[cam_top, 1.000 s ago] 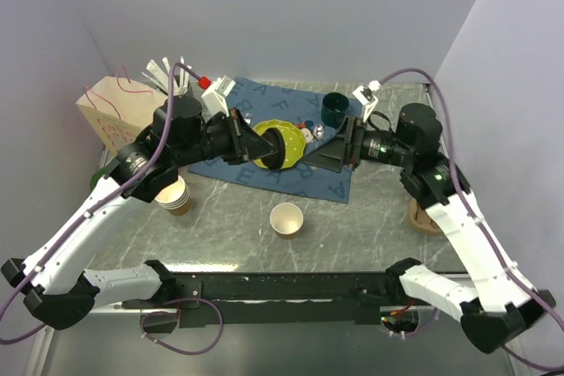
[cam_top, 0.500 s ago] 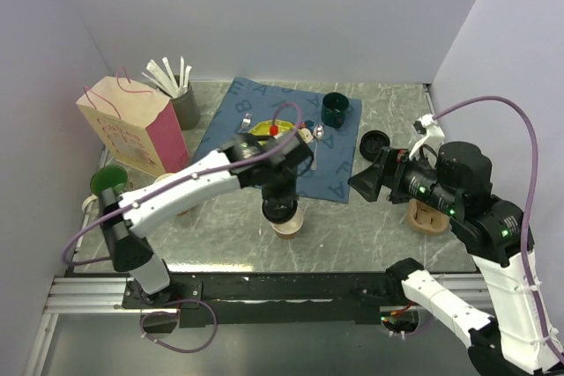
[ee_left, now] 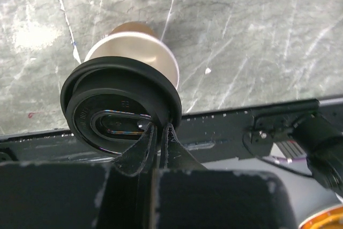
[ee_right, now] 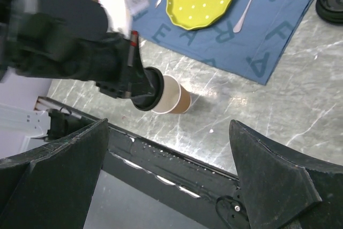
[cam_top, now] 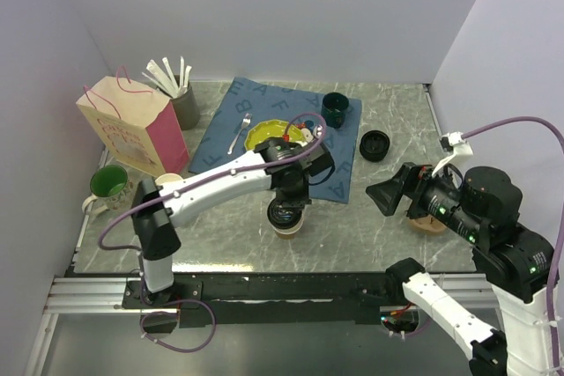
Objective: Pack the takeout coffee
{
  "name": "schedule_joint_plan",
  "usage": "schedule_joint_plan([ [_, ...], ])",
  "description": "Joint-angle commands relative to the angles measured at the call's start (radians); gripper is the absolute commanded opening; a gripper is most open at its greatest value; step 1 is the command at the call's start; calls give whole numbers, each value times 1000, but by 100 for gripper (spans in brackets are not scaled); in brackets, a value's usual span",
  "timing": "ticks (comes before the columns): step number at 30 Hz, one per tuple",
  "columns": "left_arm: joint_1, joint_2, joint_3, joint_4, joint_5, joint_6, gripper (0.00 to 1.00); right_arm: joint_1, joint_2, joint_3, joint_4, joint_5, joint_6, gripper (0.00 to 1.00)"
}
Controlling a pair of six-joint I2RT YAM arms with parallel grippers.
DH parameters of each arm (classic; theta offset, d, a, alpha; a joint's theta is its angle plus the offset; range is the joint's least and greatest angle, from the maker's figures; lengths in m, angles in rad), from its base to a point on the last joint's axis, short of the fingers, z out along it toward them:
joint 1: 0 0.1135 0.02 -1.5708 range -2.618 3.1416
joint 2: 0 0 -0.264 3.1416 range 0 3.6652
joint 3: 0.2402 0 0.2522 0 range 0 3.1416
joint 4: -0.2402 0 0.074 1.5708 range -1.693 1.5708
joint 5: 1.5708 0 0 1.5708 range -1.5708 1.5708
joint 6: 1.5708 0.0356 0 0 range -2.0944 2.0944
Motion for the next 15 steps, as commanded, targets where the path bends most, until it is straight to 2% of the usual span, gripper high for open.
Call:
schedule_joint_plan([
  [1,-7,83,89,-22,-30,-9,1,2,-5,80,-6,44,-50,100],
  [10,-7,100,80,-26,-23,-32,1,1,-14,85,-14,60,-53,100],
  [15,-7,139,133,-64,-13,-24,1,1,1,102,-12,64,-70,100],
])
